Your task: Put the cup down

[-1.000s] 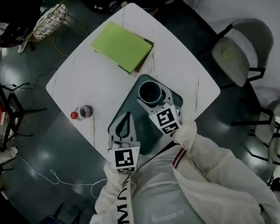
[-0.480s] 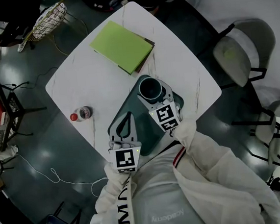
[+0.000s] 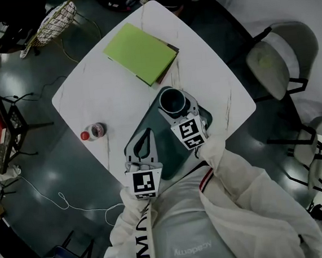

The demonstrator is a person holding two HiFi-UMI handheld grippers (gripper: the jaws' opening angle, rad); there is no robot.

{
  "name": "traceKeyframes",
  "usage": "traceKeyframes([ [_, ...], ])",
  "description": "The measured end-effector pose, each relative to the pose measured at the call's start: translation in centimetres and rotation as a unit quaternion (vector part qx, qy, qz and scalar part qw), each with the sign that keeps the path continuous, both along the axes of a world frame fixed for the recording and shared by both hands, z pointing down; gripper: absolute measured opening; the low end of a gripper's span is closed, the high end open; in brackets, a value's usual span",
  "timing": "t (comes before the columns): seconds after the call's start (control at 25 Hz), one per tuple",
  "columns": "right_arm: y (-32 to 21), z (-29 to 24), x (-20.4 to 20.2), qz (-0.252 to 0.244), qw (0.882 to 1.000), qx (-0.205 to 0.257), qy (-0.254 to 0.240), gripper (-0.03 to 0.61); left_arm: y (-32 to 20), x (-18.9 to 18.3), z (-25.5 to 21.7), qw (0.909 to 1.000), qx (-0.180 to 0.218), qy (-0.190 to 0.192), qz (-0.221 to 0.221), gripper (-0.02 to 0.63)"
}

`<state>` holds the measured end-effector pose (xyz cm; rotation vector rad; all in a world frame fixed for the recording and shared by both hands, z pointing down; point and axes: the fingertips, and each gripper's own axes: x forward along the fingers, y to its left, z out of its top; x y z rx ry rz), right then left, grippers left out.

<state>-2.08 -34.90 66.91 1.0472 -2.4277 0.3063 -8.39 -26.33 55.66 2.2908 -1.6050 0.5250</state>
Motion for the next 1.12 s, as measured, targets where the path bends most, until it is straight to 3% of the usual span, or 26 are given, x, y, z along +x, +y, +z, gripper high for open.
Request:
traceKeyframes([
  [1.12,0.26,0.55,-0.58,0.008,1.000,0.005,0.018,0.362,0.08,0.13,0.29,1.0000,-0.007,-0.001,0.006,0.011],
])
